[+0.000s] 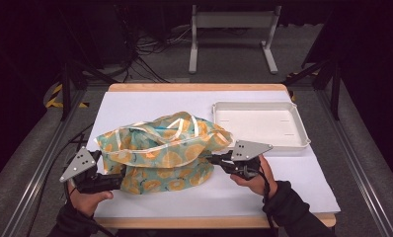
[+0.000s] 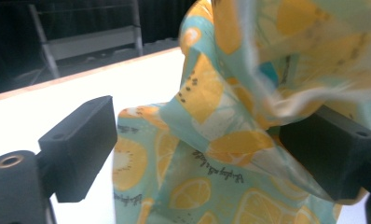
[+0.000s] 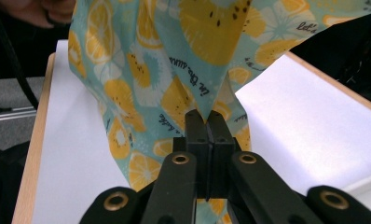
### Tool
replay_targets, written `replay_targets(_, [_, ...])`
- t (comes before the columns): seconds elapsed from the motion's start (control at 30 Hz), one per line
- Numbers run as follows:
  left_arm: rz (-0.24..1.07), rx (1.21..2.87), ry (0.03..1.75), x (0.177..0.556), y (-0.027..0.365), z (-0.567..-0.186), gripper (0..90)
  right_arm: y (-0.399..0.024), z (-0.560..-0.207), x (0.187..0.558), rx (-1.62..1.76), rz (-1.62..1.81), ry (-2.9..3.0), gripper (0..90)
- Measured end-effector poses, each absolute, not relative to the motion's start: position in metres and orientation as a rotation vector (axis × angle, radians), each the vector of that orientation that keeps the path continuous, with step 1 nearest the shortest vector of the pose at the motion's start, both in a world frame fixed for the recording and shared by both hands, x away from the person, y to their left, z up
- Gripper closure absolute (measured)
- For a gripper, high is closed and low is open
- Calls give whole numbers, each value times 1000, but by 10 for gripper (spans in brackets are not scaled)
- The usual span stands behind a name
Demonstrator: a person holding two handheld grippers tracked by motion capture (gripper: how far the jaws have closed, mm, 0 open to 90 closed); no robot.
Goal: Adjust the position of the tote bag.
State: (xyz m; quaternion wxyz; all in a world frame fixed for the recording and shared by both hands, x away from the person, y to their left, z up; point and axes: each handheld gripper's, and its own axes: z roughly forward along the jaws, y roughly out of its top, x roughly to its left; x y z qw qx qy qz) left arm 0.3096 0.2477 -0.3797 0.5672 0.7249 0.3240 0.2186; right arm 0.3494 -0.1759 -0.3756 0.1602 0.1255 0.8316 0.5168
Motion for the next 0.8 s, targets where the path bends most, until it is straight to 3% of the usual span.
replay_targets(0.2, [470,1785,711,312,235,-384,164,-176,-386,351,371,1400,2437,900])
replay_targets(0.47, [416,1962,694,317,218,-401,392,-170,-413,360,411,1239,2530,898])
replay_targets(0.5, [416,1962,694,317,218,-401,403,-170,-413,361,416,1232,2533,877])
replay_targets(0.53, [407,1969,688,317,217,-404,412,-170,-413,361,421,1230,2532,779])
replay_targets(0.57, [407,1969,688,317,217,-404,413,-170,-413,361,421,1230,2532,779])
replay_targets(0.6, [401,1978,686,317,217,-405,413,-170,-413,361,422,1228,2526,724])
replay_targets(0.7, [402,2003,662,315,215,-408,448,-173,-403,359,409,1298,2482,510])
replay_targets(0.8, [396,2024,648,314,214,-410,484,-177,-387,354,405,1378,2392,464])
